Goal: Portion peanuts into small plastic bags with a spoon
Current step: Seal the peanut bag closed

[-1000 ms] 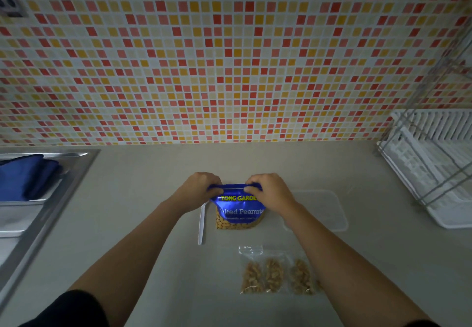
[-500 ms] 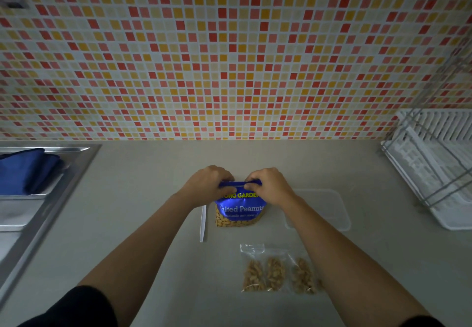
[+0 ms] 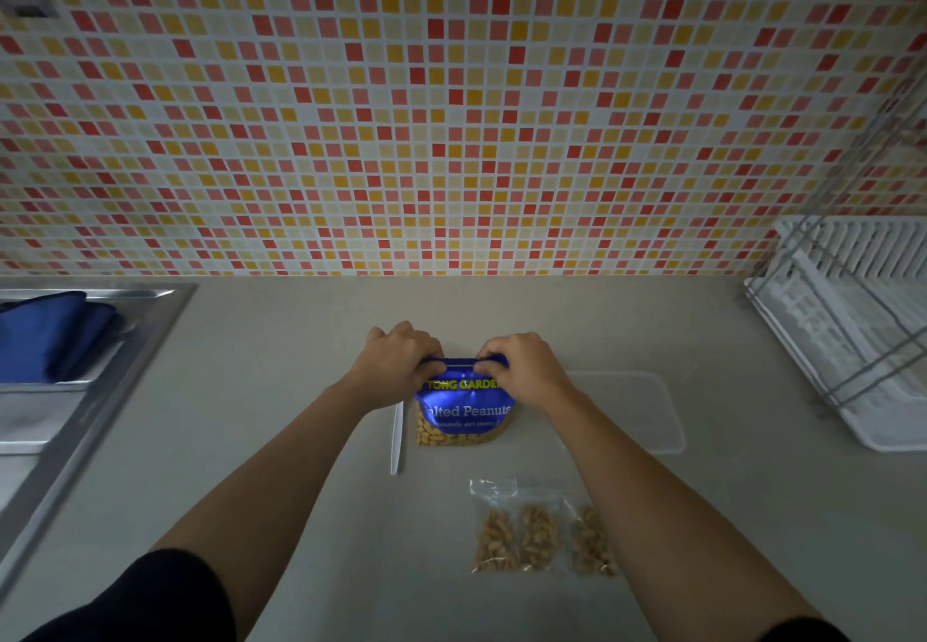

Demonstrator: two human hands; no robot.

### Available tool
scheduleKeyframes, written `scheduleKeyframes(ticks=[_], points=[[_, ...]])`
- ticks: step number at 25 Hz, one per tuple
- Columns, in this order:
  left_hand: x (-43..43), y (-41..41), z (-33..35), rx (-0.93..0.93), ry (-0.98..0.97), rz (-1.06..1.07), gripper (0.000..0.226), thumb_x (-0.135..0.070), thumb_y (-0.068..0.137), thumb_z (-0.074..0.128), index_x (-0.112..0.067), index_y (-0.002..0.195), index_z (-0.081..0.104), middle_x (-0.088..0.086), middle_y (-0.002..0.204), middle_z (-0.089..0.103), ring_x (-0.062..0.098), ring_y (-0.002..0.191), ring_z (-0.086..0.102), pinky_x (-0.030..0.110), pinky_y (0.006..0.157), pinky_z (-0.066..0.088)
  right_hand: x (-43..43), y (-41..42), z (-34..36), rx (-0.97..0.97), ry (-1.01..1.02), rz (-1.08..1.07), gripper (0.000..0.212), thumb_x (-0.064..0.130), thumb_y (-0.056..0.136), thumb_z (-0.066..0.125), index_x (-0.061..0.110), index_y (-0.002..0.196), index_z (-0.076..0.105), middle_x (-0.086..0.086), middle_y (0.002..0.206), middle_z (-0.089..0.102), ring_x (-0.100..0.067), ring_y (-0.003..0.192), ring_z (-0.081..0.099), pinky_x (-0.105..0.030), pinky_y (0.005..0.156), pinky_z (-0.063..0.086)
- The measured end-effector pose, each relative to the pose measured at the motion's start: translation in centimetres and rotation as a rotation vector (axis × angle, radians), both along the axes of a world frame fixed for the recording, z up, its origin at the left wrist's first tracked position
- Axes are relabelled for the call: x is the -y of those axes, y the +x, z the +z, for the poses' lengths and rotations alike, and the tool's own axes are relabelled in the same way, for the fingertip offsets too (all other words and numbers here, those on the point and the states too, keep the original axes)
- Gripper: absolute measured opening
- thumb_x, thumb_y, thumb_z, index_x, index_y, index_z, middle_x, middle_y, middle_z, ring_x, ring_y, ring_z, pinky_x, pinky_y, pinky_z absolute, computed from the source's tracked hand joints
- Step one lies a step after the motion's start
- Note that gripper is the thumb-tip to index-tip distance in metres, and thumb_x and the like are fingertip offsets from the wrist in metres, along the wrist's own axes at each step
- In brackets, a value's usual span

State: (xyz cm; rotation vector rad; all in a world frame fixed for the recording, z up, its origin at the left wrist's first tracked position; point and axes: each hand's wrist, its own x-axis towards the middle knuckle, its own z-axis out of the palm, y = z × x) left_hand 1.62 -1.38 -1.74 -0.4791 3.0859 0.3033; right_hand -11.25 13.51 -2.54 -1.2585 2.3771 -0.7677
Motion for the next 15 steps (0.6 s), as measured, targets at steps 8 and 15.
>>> scheduleKeyframes(ticks=[8, 15], points=[[2.0, 2.5, -0.1, -0.008, 0.022, 0.035, 0.027, -0.033, 0.094, 0.044, -0.016, 0.11, 0.059, 0.002, 0.108, 0.064, 0.018, 0.102, 0.052, 0.031, 0.083, 0.035, -0.2, -0.2, 0.2, -0.021, 0.009, 0.02, 0.018, 0.025, 0.085, 0.064, 0.014, 0.097, 0.071, -0.008, 0.094, 0.072, -0.021, 0.086, 0.064, -0.027, 0.069, 0.046], [2.2, 3.0, -1.1, -0.154, 0.121, -0.09, 0.026, -0.018, 0.092, 0.054, -0.005, 0.111, 0.064, 0.015, 0.102, 0.069, 0.025, 0.095, 0.062, 0.024, 0.078, 0.043, -2.8, -2.8, 0.5, -0.091, 0.083, 0.108, 0.021, 0.02, 0.086, 0.059, 0.018, 0.104, 0.07, -0.005, 0.099, 0.073, -0.02, 0.091, 0.064, -0.032, 0.082, 0.05]])
